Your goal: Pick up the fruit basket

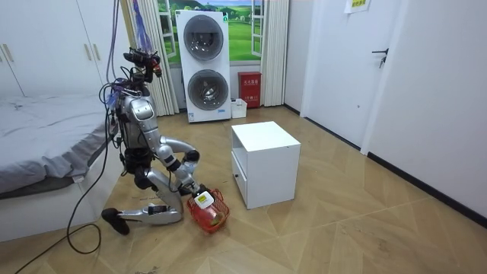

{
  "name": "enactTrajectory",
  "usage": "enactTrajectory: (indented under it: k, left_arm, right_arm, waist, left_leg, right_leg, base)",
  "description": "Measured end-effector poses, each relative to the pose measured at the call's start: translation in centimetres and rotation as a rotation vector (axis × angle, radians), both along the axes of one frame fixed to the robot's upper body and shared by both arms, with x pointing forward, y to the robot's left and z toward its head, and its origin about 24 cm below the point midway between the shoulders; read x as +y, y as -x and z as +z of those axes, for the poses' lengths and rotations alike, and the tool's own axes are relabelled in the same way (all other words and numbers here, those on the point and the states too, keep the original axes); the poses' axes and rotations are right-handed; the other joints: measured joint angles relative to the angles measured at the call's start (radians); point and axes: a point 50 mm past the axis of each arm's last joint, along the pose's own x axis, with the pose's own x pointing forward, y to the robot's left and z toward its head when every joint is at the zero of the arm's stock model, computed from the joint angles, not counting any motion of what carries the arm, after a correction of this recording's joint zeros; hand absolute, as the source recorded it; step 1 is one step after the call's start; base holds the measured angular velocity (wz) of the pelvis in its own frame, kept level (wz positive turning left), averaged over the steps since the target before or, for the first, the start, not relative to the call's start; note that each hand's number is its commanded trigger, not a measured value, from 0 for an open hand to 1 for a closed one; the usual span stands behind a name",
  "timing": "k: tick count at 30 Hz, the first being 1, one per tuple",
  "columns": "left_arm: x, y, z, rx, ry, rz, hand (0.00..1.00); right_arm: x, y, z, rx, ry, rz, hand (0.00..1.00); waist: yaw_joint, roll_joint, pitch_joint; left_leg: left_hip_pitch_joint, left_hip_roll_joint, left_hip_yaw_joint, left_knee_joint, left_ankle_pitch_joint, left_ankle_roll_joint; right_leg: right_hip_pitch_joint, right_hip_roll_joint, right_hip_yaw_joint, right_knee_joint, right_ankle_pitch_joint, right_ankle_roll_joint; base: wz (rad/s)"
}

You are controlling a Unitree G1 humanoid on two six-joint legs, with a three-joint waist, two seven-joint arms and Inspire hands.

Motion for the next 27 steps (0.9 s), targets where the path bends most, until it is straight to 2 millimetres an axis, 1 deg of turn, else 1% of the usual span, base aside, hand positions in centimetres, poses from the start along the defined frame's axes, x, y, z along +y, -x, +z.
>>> enactTrajectory:
  k: [8, 9, 10, 15, 20, 22, 25, 27]
  left_arm:
    - [-0.1, -1.2, 0.1, -0.009, 0.017, -0.011, 0.00]
    - [-0.1, -1.4, 0.1, -0.010, 0.019, -0.012, 0.00]
    - [-0.1, -1.4, 0.1, -0.008, 0.019, -0.012, 0.00]
    - [0.0, -1.4, 0.1, 0.002, 0.024, -0.010, 0.00]
    - [0.0, -1.4, 0.1, 0.007, 0.023, -0.007, 0.00]
    - [0.0, -1.4, 0.1, 0.007, 0.023, -0.006, 0.00]
    - [-0.2, -1.9, 0.2, -0.007, 0.027, -0.009, 0.00]
    - [-0.3, -2.3, 0.2, -0.018, 0.028, -0.012, 0.00]
  right_arm:
    - [-0.1, 0.6, -0.4, 0.032, 0.002, -0.004, 1.00]
    - [-0.1, 0.7, -0.5, 0.035, -0.001, -0.002, 1.00]
    - [-0.1, 0.7, -0.5, 0.035, -0.002, -0.001, 1.00]
    - [0.4, 0.7, -0.7, 0.038, -0.012, 0.007, 1.00]
    - [0.6, 0.8, -0.8, 0.052, -0.002, 0.028, 1.00]
    - [0.7, 0.8, -0.9, 0.052, -0.003, 0.028, 1.00]
    - [0.7, 0.8, -0.9, 0.051, -0.002, 0.025, 1.00]
    - [1.0, 0.6, -0.9, 0.044, -0.005, 0.030, 1.00]
  waist:
    - [-0.001, -0.005, 0.0027]
    - [0.000, -0.009, 0.0047]
    - [0.000, -0.008, 0.0045]
    - [0.000, -0.015, 0.0084]
    - [-0.001, -0.018, 0.0088]
    - [-0.001, -0.017, 0.0083]
    - [-0.001, -0.021, 0.0080]
    - [-0.001, -0.031, 0.0080]
  left_leg:
    - [-0.002, 0.000, 0.000, 0.001, 0.000, 0.000]
    - [-0.004, 0.000, 0.000, 0.002, 0.000, 0.000]
    - [-0.006, 0.000, 0.000, 0.002, 0.000, 0.000]
    - [-0.009, 0.004, -0.001, 0.005, 0.000, 0.000]
    - [-0.009, 0.005, -0.007, 0.009, 0.000, 0.000]
    - [-0.011, 0.005, -0.015, 0.015, 0.000, 0.000]
    - [-0.008, 0.003, -0.022, 0.020, 0.000, 0.000]
    - [-0.007, -0.002, -0.029, 0.024, 0.000, 0.000]
  right_leg:
    - [-0.001, 0.000, 0.000, 0.000, 0.000, 0.000]
    - [-0.003, 0.000, 0.000, 0.000, 0.000, 0.000]
    - [-0.004, 0.001, 0.001, 0.001, 0.000, 0.000]
    - [-0.008, 0.006, 0.001, 0.001, 0.000, 0.001]
    - [-0.005, 0.011, 0.000, 0.002, -0.002, 0.003]
    - [-0.001, 0.018, -0.003, 0.002, -0.002, 0.003]
    - [0.008, 0.022, -0.008, 0.001, -0.002, 0.003]
    - [0.014, 0.024, -0.010, 0.002, -0.002, 0.003]
  base:
    - [0.00]
    - [0.00]
    - [0.00]
    - [0.00]
    - [0.00]
    - [-0.02]
    - [0.00]
    - [0.00]
